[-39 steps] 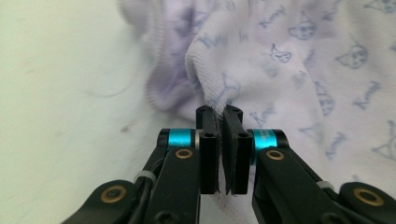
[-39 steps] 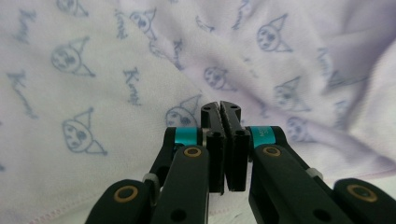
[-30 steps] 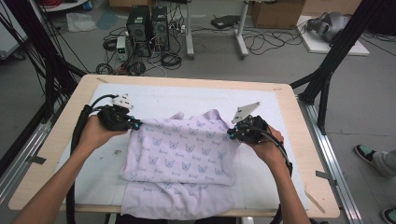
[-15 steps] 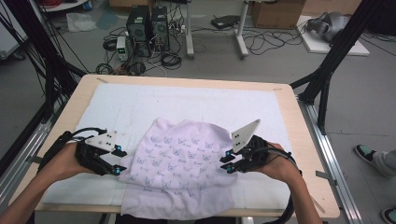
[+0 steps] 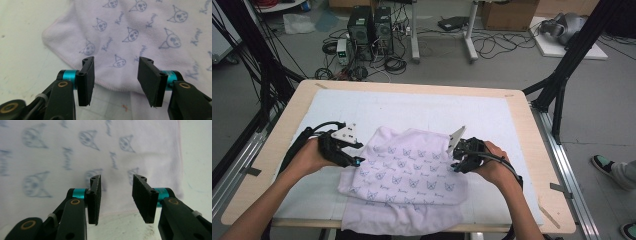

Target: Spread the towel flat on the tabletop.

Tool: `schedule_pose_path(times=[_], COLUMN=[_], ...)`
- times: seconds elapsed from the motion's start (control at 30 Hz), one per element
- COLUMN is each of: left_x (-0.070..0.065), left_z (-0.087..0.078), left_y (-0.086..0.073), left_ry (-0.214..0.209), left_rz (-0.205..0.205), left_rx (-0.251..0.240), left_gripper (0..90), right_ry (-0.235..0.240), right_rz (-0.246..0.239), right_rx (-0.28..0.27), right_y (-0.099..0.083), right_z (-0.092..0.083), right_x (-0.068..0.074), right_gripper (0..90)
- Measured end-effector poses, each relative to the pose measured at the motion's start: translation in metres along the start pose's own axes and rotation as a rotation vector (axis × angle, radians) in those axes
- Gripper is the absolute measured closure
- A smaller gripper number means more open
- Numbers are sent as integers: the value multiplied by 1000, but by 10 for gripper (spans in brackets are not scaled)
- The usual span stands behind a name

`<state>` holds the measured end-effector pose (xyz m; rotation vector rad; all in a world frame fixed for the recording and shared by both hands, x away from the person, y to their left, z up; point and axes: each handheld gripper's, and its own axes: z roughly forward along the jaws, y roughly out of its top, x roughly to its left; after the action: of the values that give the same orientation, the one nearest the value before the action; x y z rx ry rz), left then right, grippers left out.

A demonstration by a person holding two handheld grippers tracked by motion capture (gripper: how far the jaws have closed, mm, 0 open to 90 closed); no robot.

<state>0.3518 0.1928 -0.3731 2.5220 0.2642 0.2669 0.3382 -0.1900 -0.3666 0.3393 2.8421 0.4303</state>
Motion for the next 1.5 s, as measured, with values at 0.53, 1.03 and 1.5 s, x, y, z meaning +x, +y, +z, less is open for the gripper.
schedule_pose_path(times=[0.53, 1.03, 1.5], left_x=[33, 50, 52], left_z=[48, 66, 46], left_y=[9, 15, 23], left_ry=[-131, -138, -9], left_rz=[65, -62, -133], left_rx=[127, 220, 201], left_gripper=[497, 803, 882], right_ry=[67, 203, 71], right_rz=[40, 62, 110], right_rx=[110, 173, 87], right_y=[0, 3, 0], right_z=[38, 54, 32], right_x=[-25, -45, -48], right_gripper=[549, 867, 890])
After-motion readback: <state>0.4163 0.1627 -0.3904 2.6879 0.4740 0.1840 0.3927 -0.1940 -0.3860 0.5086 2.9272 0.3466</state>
